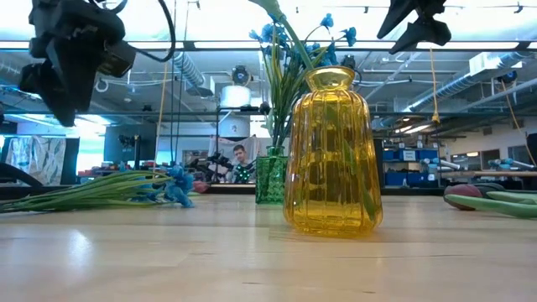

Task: Sort flowers into vase by color
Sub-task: Put the blue flowers into the green vase

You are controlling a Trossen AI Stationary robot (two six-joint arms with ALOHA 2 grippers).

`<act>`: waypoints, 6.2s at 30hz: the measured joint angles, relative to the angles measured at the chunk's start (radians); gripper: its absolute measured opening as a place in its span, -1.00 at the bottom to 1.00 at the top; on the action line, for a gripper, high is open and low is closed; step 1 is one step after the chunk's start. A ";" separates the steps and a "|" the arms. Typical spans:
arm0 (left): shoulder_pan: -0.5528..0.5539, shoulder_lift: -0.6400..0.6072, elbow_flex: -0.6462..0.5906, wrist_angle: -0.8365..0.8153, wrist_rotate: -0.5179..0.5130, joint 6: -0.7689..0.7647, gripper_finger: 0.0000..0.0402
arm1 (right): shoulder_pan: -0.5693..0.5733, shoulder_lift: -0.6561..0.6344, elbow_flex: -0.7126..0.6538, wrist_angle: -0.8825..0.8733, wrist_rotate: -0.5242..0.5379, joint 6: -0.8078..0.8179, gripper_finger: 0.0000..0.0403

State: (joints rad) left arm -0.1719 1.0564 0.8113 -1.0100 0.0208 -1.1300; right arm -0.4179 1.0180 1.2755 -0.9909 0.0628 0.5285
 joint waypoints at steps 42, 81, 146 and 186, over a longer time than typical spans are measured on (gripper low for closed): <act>-0.170 0.530 0.006 0.261 -0.006 -0.312 -0.13 | 0.000 -0.039 0.000 0.059 -0.064 -0.050 0.19; -0.122 0.480 0.312 -0.012 -0.363 -0.296 -0.91 | 0.000 -0.073 0.000 0.077 -0.037 -0.211 0.19; 0.227 0.189 -0.183 1.704 -0.348 0.940 -0.89 | -0.003 -0.103 0.000 0.057 -0.027 -0.214 0.19; 0.251 0.359 -0.208 1.791 -0.269 0.999 -0.89 | -0.003 -0.102 0.000 0.151 -0.003 -0.191 0.19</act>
State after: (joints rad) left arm 0.0788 1.4154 0.6037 0.7809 -0.2480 -0.1314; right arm -0.4208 0.9161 1.2755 -0.8402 0.0593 0.3378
